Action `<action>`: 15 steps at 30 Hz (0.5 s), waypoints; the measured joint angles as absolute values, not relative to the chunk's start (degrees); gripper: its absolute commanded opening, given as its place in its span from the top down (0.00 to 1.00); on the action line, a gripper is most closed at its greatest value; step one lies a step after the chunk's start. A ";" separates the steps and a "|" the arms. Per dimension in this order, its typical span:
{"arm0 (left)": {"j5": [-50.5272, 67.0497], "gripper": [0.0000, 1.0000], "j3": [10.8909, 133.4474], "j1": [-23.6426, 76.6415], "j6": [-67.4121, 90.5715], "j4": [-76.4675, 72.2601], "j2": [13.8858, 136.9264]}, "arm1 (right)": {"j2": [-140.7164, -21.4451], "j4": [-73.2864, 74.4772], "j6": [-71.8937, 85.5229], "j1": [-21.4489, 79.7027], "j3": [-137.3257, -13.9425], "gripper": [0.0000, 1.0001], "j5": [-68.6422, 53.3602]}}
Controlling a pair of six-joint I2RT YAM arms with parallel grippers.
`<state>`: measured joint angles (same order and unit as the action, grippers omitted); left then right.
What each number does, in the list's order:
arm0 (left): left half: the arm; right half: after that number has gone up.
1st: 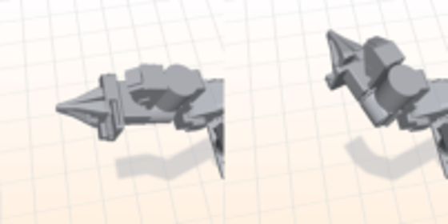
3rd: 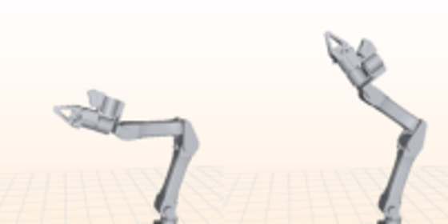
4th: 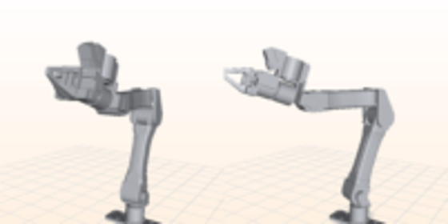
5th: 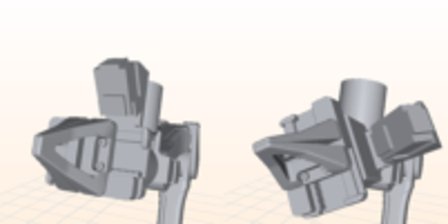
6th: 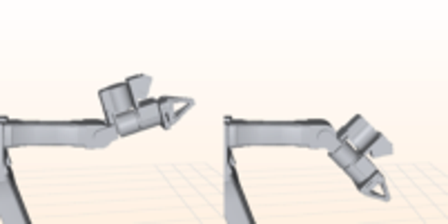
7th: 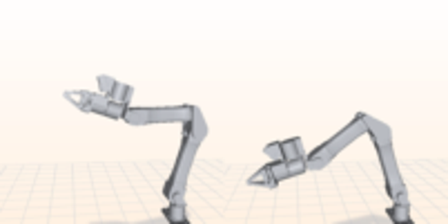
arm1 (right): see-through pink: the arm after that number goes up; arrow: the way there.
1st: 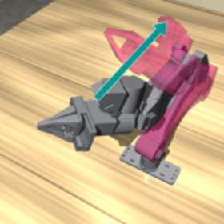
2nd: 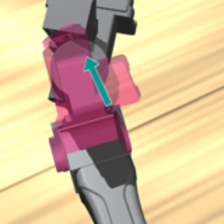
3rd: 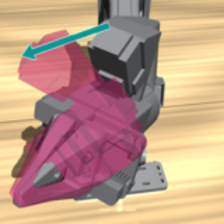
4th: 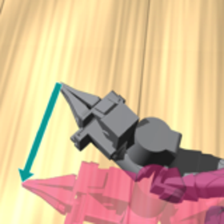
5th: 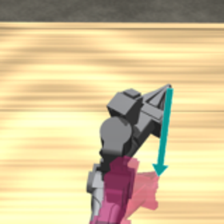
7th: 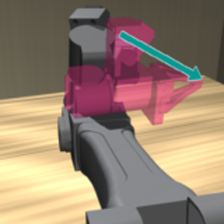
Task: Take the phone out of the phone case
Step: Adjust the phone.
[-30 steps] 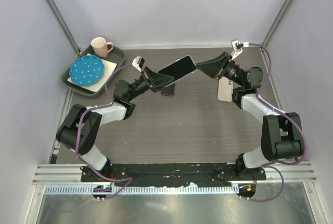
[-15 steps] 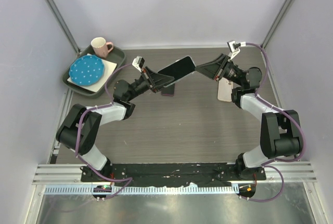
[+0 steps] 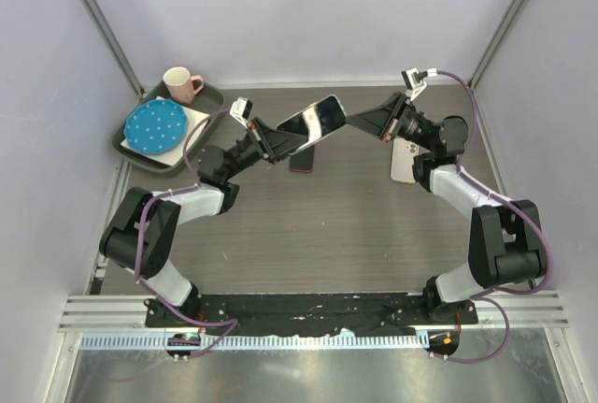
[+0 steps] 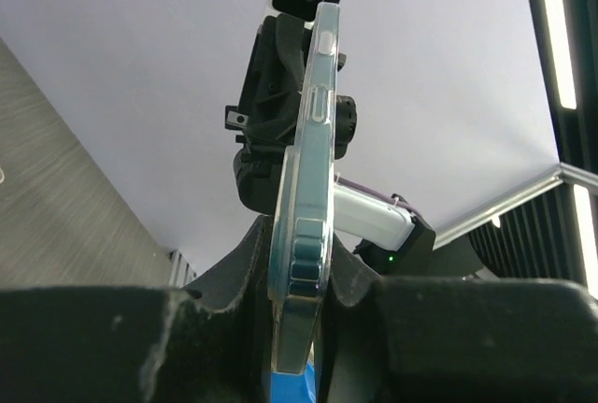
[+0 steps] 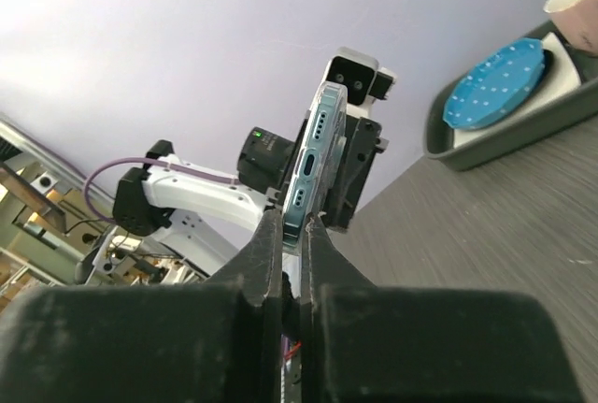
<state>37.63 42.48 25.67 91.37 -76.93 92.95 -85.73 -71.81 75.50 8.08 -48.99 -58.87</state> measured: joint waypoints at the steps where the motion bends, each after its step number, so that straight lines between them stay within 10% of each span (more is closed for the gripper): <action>1: 37.91 1.00 42.46 25.34 91.05 -78.08 92.95 | -85.36 -71.35 75.50 8.80 -49.60 0.99 -58.52; 15: 36.45 1.00 42.39 24.73 91.39 -88.92 91.64 | -82.78 -72.23 73.78 15.73 -56.53 0.99 -54.11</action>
<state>36.45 42.39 24.73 91.39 -88.92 91.64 -82.78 -72.23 73.78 15.73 -56.53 -54.11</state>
